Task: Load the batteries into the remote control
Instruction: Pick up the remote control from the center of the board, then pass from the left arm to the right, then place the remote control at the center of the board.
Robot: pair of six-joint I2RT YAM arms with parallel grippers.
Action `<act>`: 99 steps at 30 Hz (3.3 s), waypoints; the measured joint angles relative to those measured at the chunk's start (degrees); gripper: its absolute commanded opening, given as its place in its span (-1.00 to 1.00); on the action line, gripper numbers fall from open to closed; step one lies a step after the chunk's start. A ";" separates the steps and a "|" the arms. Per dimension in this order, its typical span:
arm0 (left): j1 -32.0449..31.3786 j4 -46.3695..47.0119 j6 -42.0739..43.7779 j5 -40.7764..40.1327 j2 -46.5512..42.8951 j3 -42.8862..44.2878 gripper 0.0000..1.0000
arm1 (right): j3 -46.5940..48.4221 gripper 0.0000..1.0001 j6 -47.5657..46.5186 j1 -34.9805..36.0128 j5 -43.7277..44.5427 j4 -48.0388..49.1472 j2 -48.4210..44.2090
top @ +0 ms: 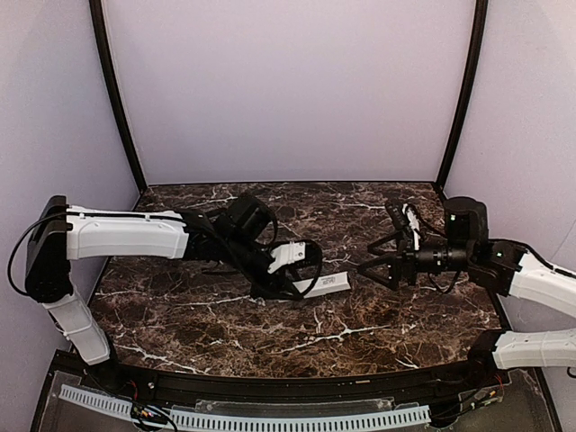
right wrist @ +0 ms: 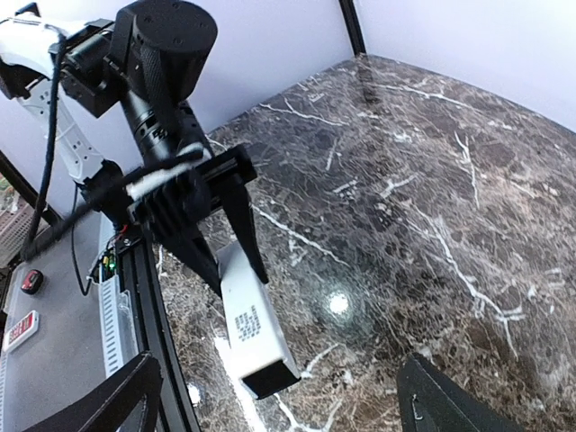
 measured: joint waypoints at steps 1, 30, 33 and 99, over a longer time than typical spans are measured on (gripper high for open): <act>0.63 1.31 -0.63 1.09 -1.79 -0.33 -0.46 | 0.02 0.76 -0.22 0.00 -1.18 0.90 -0.04; 2.38 26.75 -16.92 15.04 -11.17 -8.74 -0.46 | 5.46 -0.21 -2.73 5.90 -15.98 18.49 10.29; 2.45 27.82 -17.86 16.13 -11.17 -8.96 -0.46 | 5.77 -0.35 -3.08 5.95 -15.80 18.47 10.54; 3.13 60.54 -40.68 -14.43 4.42 -25.42 -0.02 | 25.09 -0.94 -11.26 13.53 18.16 -25.73 30.73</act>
